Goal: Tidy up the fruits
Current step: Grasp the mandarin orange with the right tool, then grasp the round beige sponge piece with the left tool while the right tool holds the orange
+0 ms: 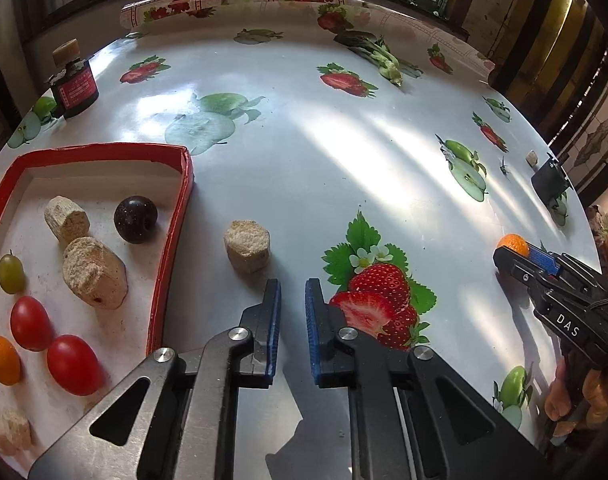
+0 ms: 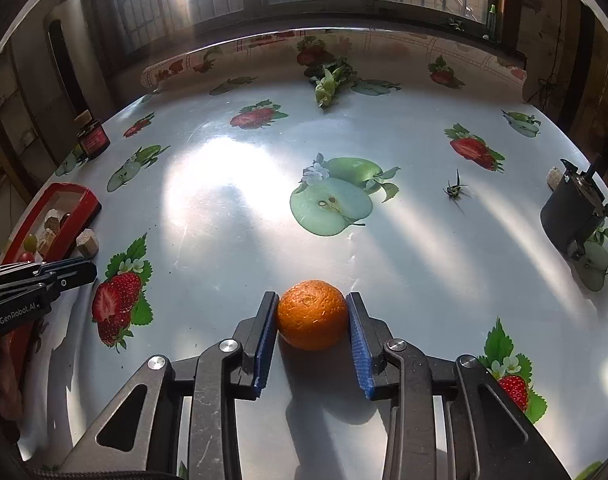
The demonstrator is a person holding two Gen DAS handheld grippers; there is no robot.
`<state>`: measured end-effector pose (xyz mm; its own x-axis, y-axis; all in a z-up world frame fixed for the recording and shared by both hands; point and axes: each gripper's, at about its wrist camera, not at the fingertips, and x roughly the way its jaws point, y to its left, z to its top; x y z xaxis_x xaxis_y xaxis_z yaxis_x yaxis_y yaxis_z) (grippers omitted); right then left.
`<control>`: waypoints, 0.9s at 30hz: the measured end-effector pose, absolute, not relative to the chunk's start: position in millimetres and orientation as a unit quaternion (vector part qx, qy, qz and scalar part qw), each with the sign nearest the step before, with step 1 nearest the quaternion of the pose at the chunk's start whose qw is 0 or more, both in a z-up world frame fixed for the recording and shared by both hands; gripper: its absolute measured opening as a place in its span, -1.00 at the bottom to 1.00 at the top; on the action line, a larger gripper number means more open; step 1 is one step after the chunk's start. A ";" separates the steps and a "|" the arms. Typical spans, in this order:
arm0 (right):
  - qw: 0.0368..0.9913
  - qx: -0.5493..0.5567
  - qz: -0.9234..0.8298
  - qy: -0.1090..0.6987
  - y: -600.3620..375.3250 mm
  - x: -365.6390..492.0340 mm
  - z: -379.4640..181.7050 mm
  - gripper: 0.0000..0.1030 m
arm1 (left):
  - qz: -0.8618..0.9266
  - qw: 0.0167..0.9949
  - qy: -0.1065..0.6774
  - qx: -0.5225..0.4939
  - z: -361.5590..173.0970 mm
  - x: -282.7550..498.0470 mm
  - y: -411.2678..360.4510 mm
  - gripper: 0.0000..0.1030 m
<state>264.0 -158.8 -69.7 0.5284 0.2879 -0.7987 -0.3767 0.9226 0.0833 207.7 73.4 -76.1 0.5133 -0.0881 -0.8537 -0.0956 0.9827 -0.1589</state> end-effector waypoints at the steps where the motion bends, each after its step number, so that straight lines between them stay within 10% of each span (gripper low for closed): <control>1: 0.871 -0.046 0.197 0.447 -156.7 260.9 -68.8 -0.32 | -0.002 0.866 0.491 -0.096 -74.5 204.4 73.3 -0.82; 16: 0.862 -0.034 0.264 0.432 -125.1 208.6 -46.1 -0.32 | -0.037 0.876 0.463 -0.127 -44.6 159.4 76.6 -0.93; 18: 0.861 -0.031 0.266 0.433 -125.1 204.9 -44.3 -0.32 | -0.028 0.874 0.469 -0.128 -47.5 168.9 76.7 -0.79; 20: 0.861 -0.027 0.271 0.431 -126.6 201.1 -41.9 -0.32 | -0.007 0.875 0.470 -0.119 -50.8 180.8 75.1 -0.24; 27: 0.858 -0.017 0.269 0.438 -134.3 200.0 -44.6 -0.32 | 0.030 0.870 0.486 -0.085 -69.1 224.1 70.3 -0.20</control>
